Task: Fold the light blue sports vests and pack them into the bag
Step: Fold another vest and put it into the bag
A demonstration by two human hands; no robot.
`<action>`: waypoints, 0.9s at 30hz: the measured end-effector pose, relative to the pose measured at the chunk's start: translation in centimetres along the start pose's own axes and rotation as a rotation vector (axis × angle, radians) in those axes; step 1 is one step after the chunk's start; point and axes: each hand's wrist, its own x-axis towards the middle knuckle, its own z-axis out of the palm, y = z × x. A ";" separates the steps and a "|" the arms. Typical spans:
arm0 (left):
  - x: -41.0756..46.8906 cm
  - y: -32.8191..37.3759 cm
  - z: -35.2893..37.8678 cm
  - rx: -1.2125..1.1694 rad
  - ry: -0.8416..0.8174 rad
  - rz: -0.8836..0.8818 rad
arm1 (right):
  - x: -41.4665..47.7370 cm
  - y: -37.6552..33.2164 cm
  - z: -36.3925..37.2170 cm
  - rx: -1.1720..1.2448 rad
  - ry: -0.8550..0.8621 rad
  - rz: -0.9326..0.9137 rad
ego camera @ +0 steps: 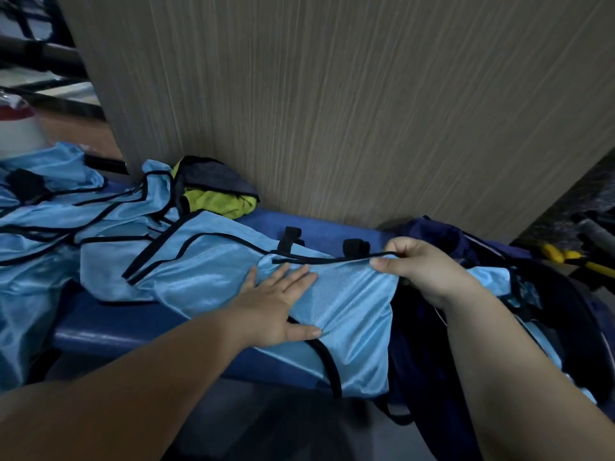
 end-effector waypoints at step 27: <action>-0.8 -0.5 -1.3 -0.256 0.118 -0.025 | -4.5 -2.3 1.2 0.240 0.458 0.080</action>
